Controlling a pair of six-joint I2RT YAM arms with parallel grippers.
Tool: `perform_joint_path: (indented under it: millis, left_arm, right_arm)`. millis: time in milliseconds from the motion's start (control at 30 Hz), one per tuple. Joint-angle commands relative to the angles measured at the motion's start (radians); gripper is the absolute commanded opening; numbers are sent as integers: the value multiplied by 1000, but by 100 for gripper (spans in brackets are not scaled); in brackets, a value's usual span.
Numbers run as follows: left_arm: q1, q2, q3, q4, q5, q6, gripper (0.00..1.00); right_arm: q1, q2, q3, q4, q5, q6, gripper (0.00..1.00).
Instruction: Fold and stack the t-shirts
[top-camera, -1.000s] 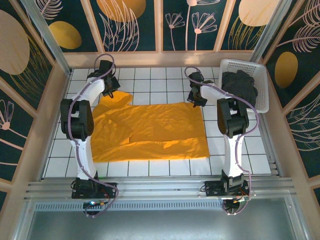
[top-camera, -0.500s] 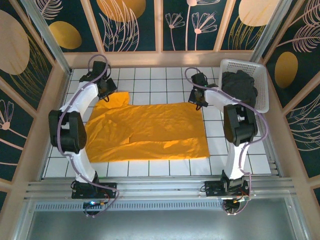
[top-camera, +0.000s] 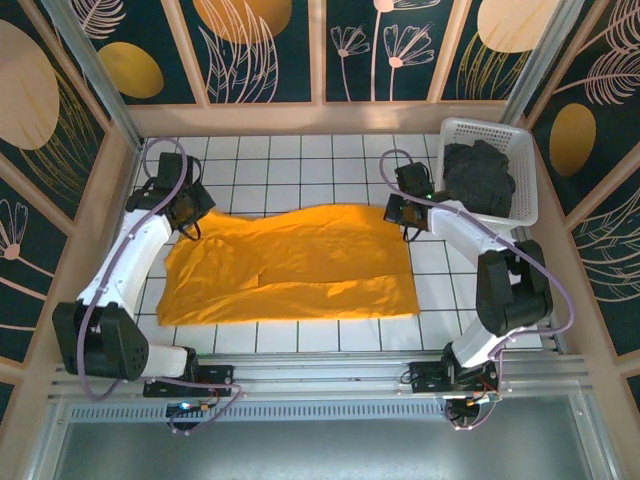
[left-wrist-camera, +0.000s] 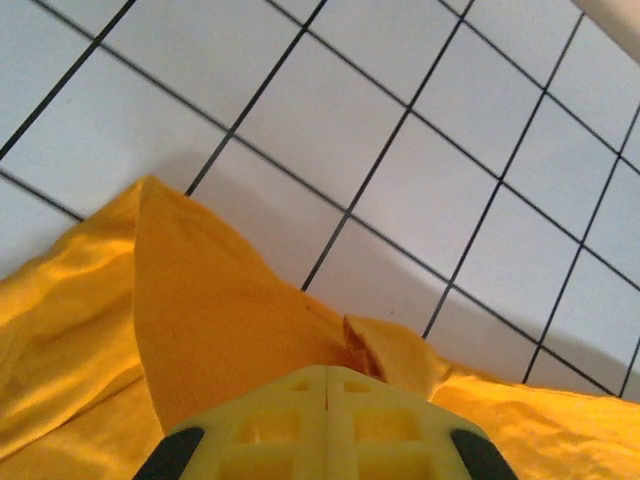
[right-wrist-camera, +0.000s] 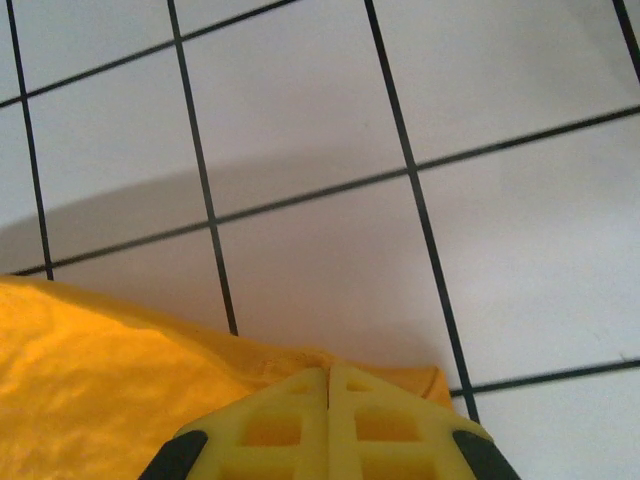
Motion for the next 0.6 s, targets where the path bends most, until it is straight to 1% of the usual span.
perform_joint_path:
  millis: [0,267,367,433,567]
  left_arm:
    - [-4,-87,-75,-82,-39,-50,0]
    - [-5,-341,-290,-227,-62,-213,0]
    - [-4,-405,-370,-251,-72,-274,0]
    - [-5,-430,-422,-236,-49,-307,0]
    - [-4,-457,-469,-252,-63,-369,0]
  right_arm:
    - [3,-94,-58,-41,-7,20,0]
    - [8,-222,-220,-104,-18,70,0]
    - [11,-222,-266,-115,-39,84,0]
    - [11,-206,-291,-116,-52,97,0]
    - [9,-182,-316,-126,-34,118,0]
